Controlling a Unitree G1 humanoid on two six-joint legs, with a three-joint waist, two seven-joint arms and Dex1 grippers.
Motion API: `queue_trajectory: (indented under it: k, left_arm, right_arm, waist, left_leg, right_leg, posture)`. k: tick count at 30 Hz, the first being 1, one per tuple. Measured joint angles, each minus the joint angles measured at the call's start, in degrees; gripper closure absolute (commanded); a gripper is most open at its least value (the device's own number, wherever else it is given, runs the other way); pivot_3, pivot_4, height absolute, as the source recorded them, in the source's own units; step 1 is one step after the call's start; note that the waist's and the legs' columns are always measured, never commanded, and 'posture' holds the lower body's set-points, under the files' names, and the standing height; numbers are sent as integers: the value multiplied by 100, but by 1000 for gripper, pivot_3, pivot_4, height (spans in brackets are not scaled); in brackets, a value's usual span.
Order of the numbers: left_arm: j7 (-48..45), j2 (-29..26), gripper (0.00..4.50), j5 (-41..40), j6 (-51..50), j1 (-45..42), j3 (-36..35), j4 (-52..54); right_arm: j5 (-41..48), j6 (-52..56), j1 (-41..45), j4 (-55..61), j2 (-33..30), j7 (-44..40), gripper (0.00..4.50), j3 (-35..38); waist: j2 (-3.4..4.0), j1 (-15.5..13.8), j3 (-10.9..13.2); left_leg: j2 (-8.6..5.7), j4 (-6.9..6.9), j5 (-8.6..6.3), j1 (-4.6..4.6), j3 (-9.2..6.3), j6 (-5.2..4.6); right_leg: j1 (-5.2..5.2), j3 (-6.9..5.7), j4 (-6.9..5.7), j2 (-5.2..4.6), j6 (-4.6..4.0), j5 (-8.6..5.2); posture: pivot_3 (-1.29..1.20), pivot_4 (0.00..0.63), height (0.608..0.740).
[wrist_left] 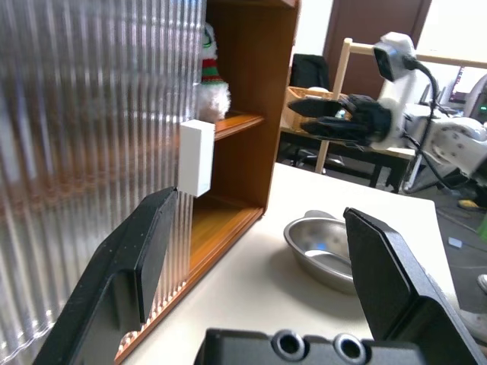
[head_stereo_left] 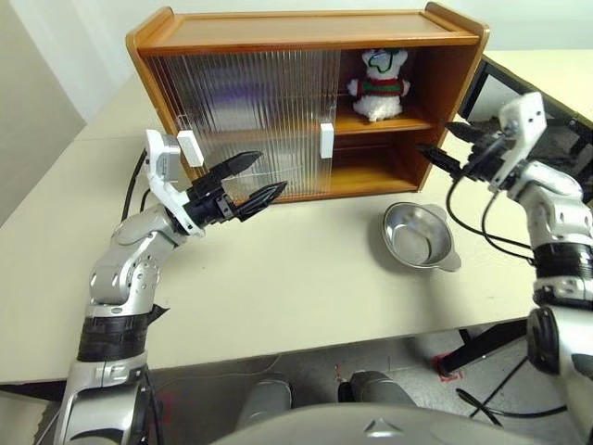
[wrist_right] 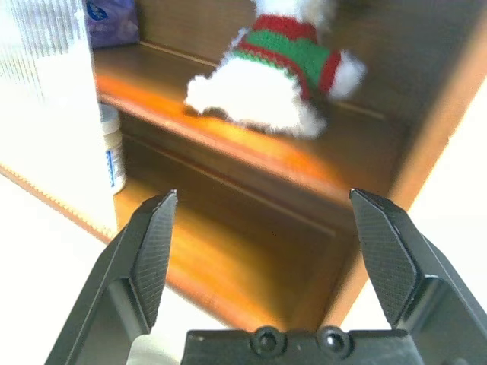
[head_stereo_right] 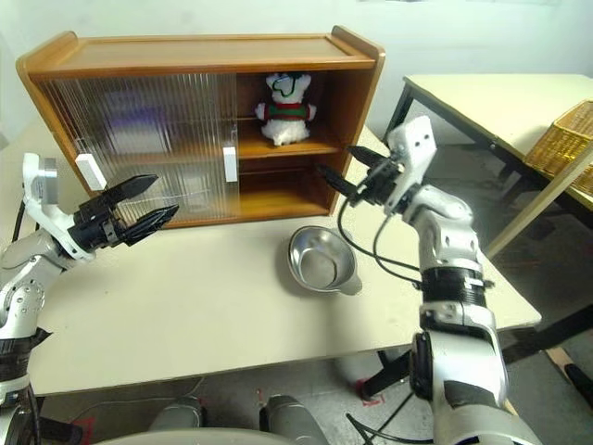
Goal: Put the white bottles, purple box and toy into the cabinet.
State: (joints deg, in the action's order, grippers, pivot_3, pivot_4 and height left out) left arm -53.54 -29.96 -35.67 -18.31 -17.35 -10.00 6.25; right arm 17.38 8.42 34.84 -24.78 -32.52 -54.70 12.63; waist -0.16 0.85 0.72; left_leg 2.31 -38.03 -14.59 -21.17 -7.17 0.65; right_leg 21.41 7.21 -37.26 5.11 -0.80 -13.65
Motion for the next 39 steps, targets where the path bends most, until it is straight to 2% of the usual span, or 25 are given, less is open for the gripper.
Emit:
queue_trajectory:
  k: [6, 12, 25, 29, 34, 39]
  left_arm:
    - [-121, -27, 0, 6, 13, -25, -1, -86]
    - [-164, -31, 0, 11, 13, -27, 3, -125]
    - [-170, -31, 0, 14, 15, -22, 4, -164]
    - [-137, -33, 0, 13, 13, -1, 3, -152]
    - [-90, -54, 0, 9, -13, 33, -2, -76]
    - [-41, -68, 0, 4, -68, 33, -3, -3]
  right_arm:
    - [341, 280, -989, 610, -64, -25, 34, 99]
    - [705, 530, -1604, 701, -56, -66, 34, 262]
    - [3379, 4556, -1599, 450, 226, 1308, 34, 2031]
    - [4166, 5814, -1743, 78, 111, 1598, 34, 2678]
    - [4564, 6804, -2010, -528, -272, 1670, 34, 3125]
    - [4574, 7346, -2355, -677, -378, 1548, 34, 3124]
  waist:
    - [-2, 103, 2]
    - [-1, 140, 3]
    - [-2, 89, 3]
    - [-4, 63, 2]
    - [-5, 38, 3]
    - [-7, 52, 3]
  left_leg:
    - [-2, 4, 0, 81, -7, 0]
    - [-1, 11, -3, 79, -14, 5]
    - [-13, 31, -20, 64, -18, 24]
    - [-23, 28, -26, 52, -20, 27]
    - [-51, 24, -27, 33, -26, 27]
    - [-64, 23, -29, 27, -25, 24]
  right_leg:
    - [-79, 3, 3, 9, 2, -12]
    - [-78, 3, 7, 7, -2, -23]
    - [-75, 5, 7, 13, 8, -80]
    - [-74, 5, 7, 13, 15, -92]
    - [-70, 5, 7, 2, 30, -102]
    - [-74, 9, 6, -5, 40, -108]
  posture:
    - [-61, 0, 740]
    - [-62, 0, 740]
    - [-42, 0, 740]
    - [-40, 0, 740]
    - [-42, 0, 740]
    - [-41, 0, 740]
